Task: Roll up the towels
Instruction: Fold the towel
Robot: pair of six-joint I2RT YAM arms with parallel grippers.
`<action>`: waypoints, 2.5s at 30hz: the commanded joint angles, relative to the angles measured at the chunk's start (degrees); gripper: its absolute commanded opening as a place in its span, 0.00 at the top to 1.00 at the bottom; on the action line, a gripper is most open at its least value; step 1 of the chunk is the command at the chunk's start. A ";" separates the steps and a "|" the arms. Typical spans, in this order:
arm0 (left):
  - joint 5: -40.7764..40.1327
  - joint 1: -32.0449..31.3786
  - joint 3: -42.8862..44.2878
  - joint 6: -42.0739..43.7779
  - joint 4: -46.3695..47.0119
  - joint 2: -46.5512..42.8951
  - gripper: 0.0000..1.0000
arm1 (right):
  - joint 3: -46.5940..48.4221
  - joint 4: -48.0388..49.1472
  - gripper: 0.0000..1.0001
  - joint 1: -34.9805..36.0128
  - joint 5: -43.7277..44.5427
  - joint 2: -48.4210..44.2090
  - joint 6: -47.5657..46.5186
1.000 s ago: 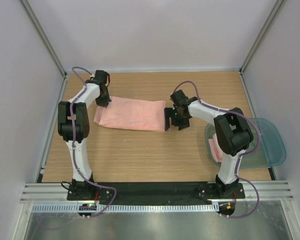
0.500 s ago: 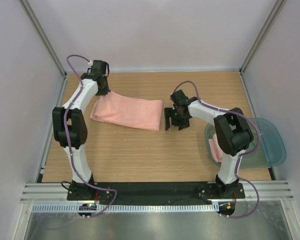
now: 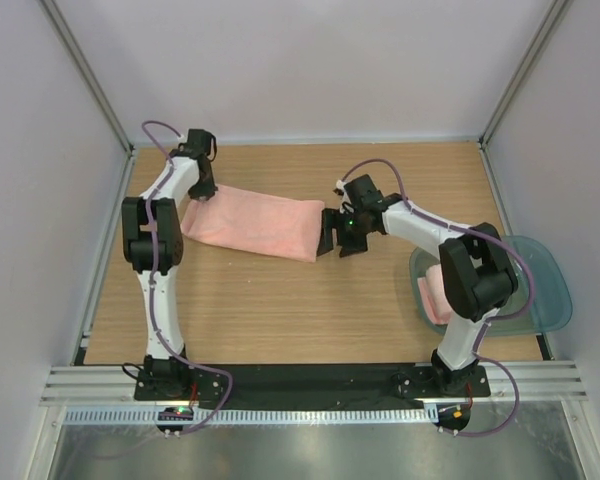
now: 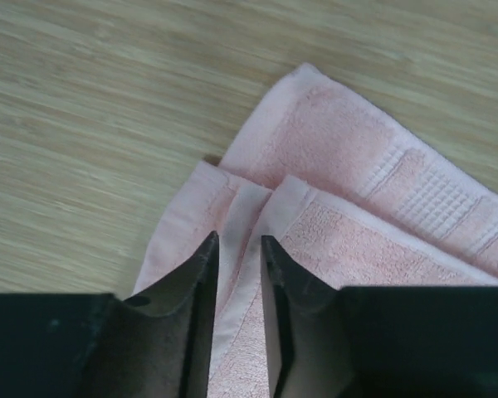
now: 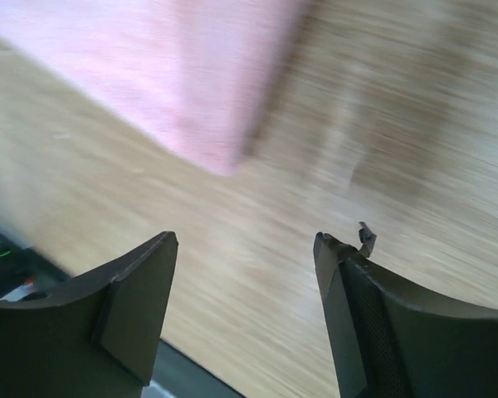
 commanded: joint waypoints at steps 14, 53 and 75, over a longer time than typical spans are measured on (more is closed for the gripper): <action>11.99 -2.40 -18.40 -10.27 3.28 -26.52 0.50 | 14.33 27.33 0.99 6.13 -39.36 18.32 14.58; 4.01 0.40 -18.26 -9.83 1.65 -11.76 0.55 | -6.77 32.01 0.98 -2.75 -30.60 19.77 13.54; 14.12 -2.94 -15.71 -10.45 3.58 -17.67 0.51 | 14.77 33.32 0.58 -13.20 -34.03 22.37 26.54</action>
